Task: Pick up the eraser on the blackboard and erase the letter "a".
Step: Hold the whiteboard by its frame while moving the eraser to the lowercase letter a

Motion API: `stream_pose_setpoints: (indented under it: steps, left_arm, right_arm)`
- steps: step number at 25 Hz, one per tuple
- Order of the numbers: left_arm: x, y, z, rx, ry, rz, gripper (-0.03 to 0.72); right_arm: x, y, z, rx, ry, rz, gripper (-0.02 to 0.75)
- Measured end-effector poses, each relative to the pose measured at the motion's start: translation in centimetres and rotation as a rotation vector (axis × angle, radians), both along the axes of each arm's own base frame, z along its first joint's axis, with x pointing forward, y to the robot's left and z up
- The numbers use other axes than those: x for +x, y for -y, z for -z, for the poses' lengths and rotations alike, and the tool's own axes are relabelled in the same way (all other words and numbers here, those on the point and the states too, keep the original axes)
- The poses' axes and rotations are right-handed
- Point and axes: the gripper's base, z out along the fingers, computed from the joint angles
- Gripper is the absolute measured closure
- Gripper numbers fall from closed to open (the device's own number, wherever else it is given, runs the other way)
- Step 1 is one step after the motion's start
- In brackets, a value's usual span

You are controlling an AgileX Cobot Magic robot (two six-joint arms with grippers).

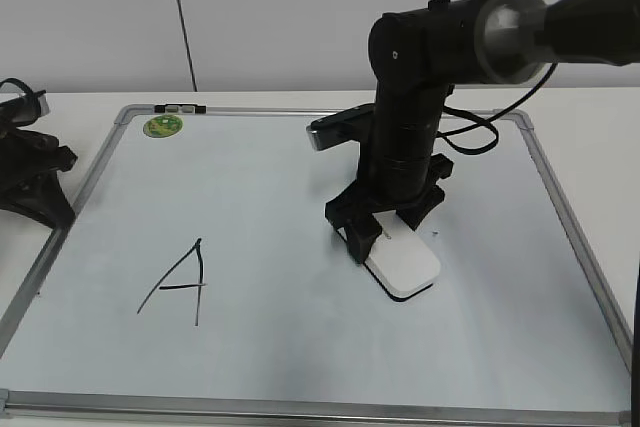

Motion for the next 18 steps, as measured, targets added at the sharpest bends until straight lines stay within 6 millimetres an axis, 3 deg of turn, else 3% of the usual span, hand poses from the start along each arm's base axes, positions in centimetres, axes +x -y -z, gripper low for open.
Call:
stream_pose_setpoints:
  steps: [9,18]
  left_arm:
    - [0.0,0.2,0.0,-0.008,0.001,-0.002,0.655]
    - [0.1,0.6,0.0,-0.021,0.004,-0.006,0.655]
  right_arm:
    - [0.4,1.0,0.1,-0.037,0.004,0.023,0.202]
    - [2.4,5.7,0.0,-0.062,-0.003,0.150,0.202]
